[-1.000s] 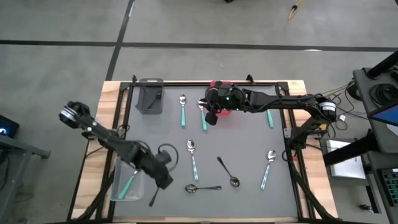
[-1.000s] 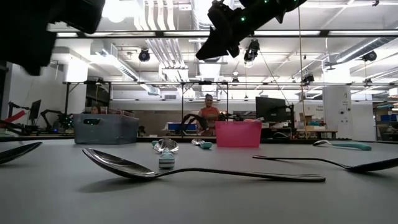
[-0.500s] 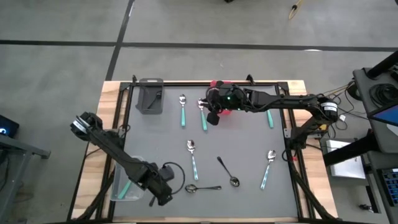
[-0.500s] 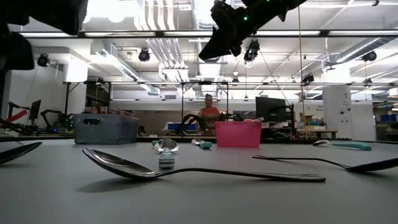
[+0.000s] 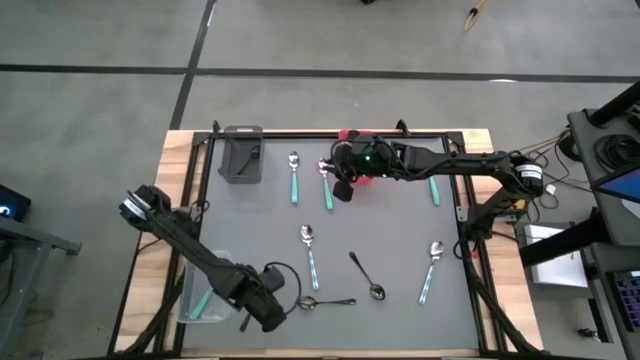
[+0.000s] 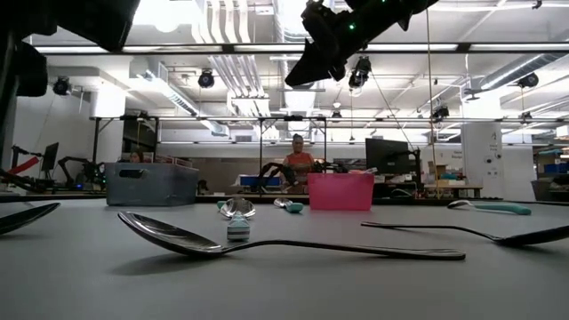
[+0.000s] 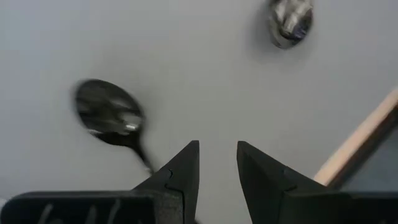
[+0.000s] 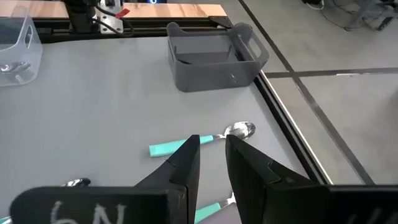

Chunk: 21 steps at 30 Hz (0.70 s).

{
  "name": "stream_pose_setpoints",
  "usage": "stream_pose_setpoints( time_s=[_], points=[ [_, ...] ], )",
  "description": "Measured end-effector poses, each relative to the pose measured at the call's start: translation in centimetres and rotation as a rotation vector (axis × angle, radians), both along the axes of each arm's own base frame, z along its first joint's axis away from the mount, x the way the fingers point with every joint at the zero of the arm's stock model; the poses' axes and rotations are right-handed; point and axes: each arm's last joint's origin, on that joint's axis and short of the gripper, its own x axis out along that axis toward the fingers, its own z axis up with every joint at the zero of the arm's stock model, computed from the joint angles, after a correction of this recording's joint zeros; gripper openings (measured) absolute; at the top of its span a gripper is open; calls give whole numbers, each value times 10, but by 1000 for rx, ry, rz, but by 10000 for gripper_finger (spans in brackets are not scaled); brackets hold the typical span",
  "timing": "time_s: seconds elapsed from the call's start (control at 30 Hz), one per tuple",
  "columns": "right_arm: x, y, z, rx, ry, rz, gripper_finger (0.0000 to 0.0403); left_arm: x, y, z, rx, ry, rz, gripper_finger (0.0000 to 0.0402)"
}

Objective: Sort silverware by color (type)
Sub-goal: Put the black spoon into the black bin

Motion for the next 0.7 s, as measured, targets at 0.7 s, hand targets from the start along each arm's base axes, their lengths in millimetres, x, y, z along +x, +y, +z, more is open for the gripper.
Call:
stream_pose_setpoints(
  time_s=[0.7],
  points=[
    [-4,2,-17,32,44,-6,68,26,-47,-25,191,272,-127,165]
  ],
)
